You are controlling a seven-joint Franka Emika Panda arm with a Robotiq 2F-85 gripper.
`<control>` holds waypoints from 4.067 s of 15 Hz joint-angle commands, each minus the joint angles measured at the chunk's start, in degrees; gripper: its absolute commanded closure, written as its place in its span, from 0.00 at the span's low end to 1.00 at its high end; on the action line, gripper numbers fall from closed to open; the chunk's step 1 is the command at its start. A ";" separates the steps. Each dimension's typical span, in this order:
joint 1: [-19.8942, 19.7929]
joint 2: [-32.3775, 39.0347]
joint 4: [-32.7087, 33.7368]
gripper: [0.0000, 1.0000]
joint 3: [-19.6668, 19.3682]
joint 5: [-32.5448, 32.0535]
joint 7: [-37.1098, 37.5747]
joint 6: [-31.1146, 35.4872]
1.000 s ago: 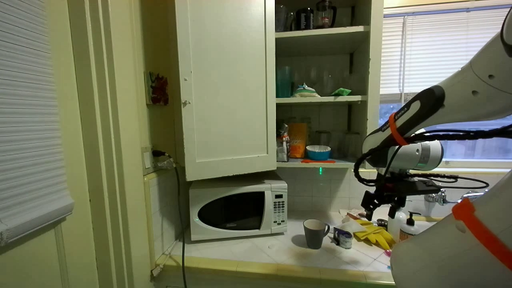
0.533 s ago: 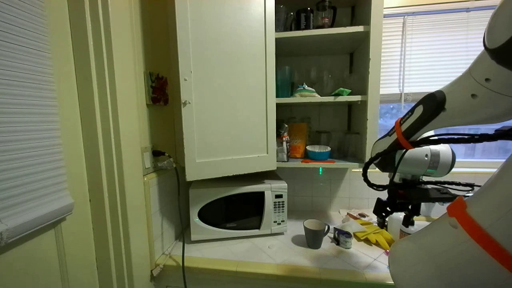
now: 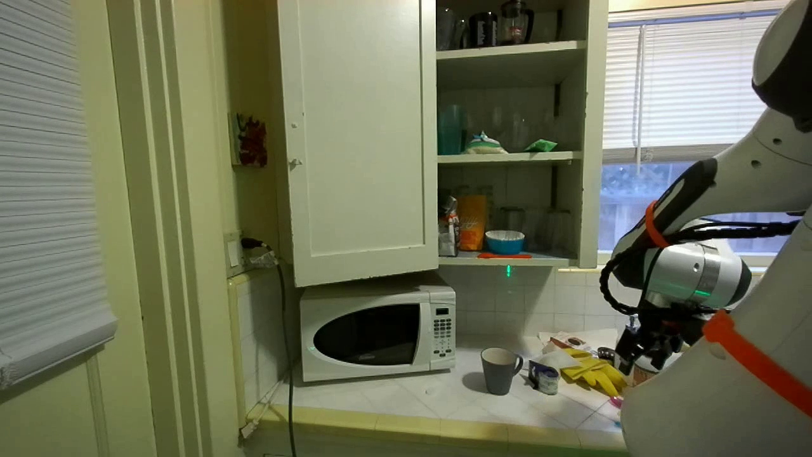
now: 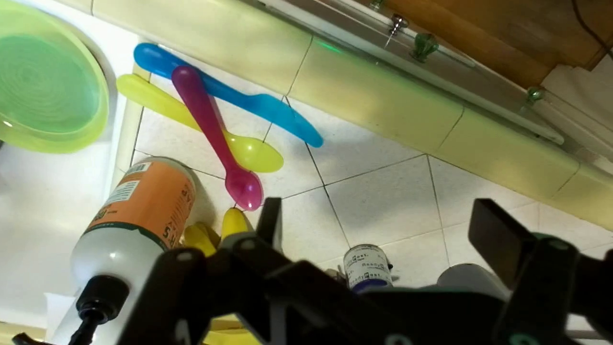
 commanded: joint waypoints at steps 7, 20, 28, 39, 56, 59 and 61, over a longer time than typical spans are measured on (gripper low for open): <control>6.71 3.38 0.04 0.00 -8.54 7.20 -10.20 2.24; 13.20 14.20 2.34 0.00 -17.05 13.40 -13.50 9.61; 25.42 19.78 5.70 0.00 -26.75 29.47 -23.36 10.63; 24.61 29.74 8.93 0.00 -25.31 51.12 -37.61 7.27; 15.39 40.98 14.43 0.00 -14.24 62.22 -41.06 3.14; 11.23 44.00 16.77 0.00 -9.17 65.91 -43.38 3.54; 8.26 45.75 18.34 0.00 -5.68 68.94 -45.36 3.69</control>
